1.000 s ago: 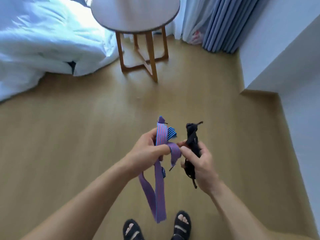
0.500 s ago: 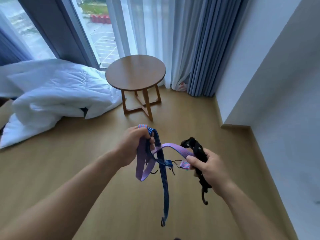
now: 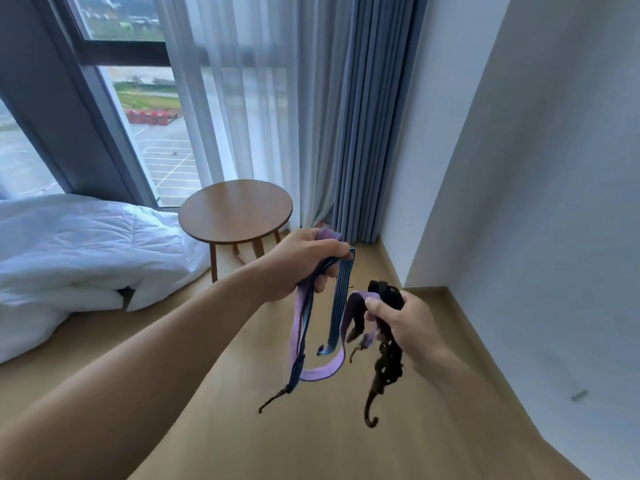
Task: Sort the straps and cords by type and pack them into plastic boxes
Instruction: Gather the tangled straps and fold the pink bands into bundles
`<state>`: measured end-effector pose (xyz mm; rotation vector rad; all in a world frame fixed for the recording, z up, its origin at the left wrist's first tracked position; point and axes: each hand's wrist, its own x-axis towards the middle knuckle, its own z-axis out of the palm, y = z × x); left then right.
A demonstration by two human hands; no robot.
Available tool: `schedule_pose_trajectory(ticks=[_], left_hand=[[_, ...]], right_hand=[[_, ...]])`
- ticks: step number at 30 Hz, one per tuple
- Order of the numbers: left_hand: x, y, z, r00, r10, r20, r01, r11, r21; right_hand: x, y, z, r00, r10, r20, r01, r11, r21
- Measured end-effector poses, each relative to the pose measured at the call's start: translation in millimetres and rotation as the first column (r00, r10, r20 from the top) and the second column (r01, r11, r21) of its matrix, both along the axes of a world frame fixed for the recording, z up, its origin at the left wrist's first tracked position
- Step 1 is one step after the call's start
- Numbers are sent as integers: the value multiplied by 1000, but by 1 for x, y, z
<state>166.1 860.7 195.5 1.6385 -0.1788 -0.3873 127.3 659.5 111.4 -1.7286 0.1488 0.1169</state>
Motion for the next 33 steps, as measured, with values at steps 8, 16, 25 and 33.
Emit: schedule_pose_trajectory(ticks=[8,16,25,33], left_hand=[[6,35,27,991,-52,120,45,997,62],[1,10,35,956,-293,-6,291,950,-113],[4,37,38,964,-267,18,267,964,7],[-11,35,20,950,-309,-48,311,950,36]], right_hand=[[-2,12,22,994,-98,55,92,990,107],[8,44,11,988,6,157,12,994,-113],[-1,42,-2,993,-52,108,60,995,-75],[-20,36,43,976,25,214,-28,1000,13]])
